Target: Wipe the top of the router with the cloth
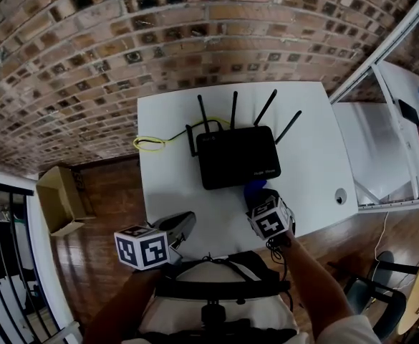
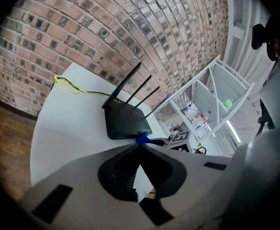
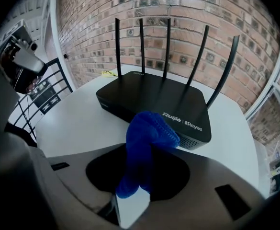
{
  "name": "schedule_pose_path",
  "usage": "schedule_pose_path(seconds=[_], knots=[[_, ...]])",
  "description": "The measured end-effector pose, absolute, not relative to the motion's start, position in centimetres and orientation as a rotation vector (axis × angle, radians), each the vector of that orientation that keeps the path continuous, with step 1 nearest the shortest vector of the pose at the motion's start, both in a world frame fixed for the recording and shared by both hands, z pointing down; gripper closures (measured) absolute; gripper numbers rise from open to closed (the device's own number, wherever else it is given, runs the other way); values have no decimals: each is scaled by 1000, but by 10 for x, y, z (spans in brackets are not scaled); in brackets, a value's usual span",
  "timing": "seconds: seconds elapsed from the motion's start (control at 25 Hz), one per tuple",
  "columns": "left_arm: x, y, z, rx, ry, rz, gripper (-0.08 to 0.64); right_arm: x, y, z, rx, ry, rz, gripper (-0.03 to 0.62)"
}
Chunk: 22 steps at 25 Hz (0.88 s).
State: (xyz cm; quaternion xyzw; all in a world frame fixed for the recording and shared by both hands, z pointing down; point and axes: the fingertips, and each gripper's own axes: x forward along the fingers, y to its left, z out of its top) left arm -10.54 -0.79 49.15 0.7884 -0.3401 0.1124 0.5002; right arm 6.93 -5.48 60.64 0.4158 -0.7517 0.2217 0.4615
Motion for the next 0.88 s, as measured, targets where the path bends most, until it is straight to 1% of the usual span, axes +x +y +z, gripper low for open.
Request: schedule_pose_path(seconds=[0.4,0.88], knots=[[-128,-8,494,1913,-804,259,532,19,-52,607,1014,-1874,550,457],[-152,-7,495,1920,-801,255,532,-36,-45,607,1043,-1881,672,457]])
